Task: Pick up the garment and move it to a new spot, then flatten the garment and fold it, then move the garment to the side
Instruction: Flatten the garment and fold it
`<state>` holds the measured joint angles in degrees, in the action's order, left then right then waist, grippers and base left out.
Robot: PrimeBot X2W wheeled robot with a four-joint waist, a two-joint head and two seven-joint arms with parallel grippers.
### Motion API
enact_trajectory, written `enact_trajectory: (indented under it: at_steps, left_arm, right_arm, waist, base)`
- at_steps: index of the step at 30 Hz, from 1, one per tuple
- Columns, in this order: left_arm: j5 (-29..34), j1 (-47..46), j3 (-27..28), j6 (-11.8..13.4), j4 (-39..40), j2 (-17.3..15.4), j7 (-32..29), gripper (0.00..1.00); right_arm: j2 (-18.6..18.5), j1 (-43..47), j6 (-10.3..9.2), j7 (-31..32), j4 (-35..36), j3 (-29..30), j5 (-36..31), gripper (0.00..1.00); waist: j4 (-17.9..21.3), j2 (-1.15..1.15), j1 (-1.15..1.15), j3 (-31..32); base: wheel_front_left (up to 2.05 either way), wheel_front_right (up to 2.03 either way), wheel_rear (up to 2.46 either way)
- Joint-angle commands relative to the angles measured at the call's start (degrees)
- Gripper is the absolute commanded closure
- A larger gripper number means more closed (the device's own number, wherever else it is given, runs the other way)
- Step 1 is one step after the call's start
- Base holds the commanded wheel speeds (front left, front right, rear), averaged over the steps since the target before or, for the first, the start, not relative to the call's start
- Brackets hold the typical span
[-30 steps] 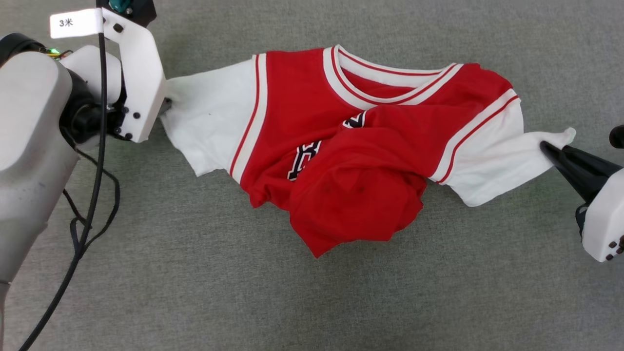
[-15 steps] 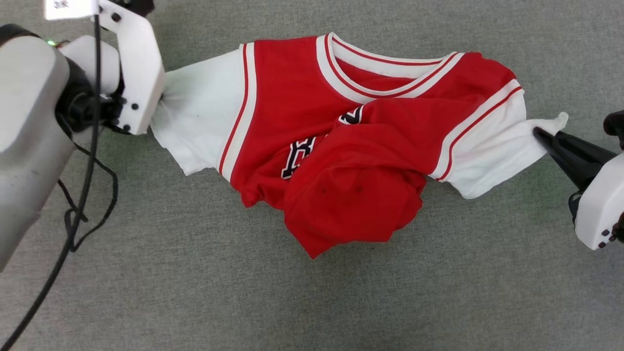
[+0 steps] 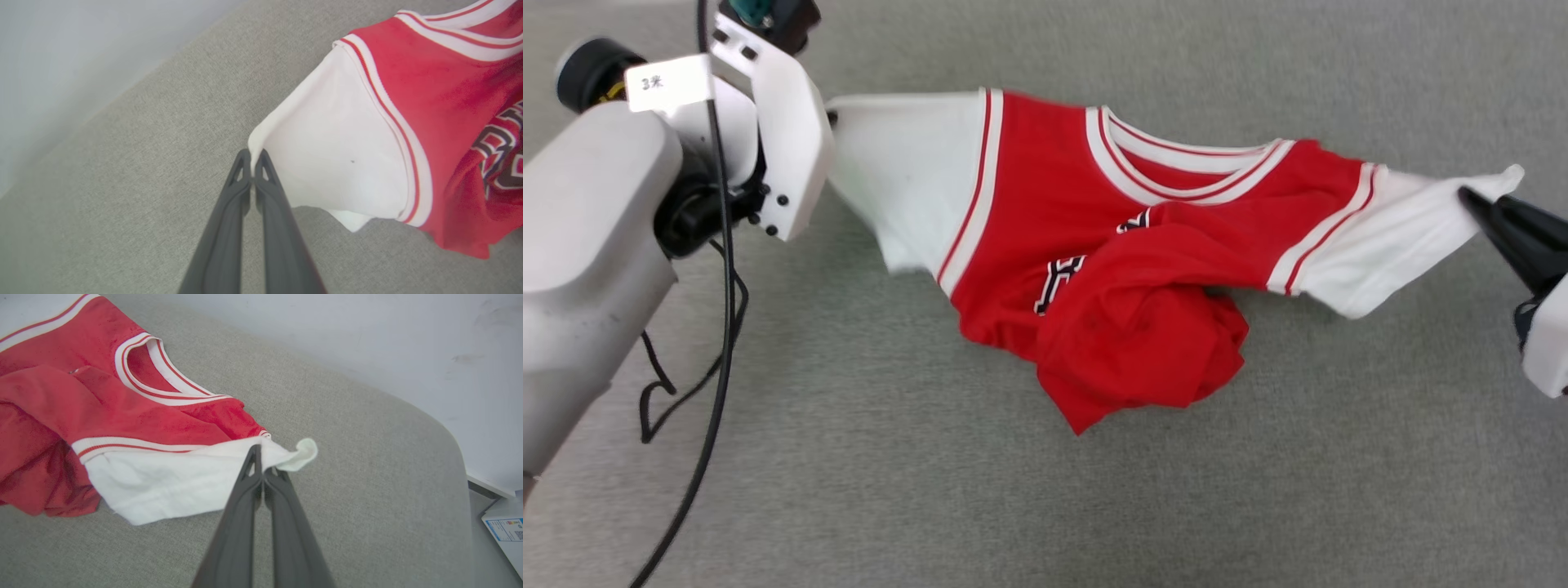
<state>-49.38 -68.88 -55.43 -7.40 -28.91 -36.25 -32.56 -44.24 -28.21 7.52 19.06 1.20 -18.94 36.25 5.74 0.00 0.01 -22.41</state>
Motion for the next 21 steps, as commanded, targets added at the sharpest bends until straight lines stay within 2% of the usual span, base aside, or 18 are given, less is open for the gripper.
enact_trajectory:
  at_steps: [1, 10, 21]
  left_arm:
    - [0.63, -0.62, -0.04, -0.03, 0.69, -0.79, 2.04, 1.0]
    - [1.89, -1.57, 2.08, 0.18, 5.73, -3.97, 14.36, 1.0]
    - [4.13, -5.91, 6.51, 4.18, 14.75, -5.74, 20.34, 1.0]
  right_arm:
    - [-0.33, -0.34, -0.06, -0.59, -0.1, 0.48, -0.21, 1.0]
    - [-1.65, -1.44, -0.07, -2.62, 0.44, 4.39, -1.13, 1.0]
    - [-2.81, -8.44, -0.07, -3.12, 2.54, 8.65, -1.13, 1.0]
  waist:
    - [-1.95, 0.0, -0.01, 3.29]
    - [-4.61, 0.0, -0.01, 10.38]
    - [-7.44, 0.0, -0.01, 14.55]
  base:
    - [0.0, 0.0, 0.0]
    - [0.0, 0.0, 0.0]
    - [0.0, 0.0, 0.0]
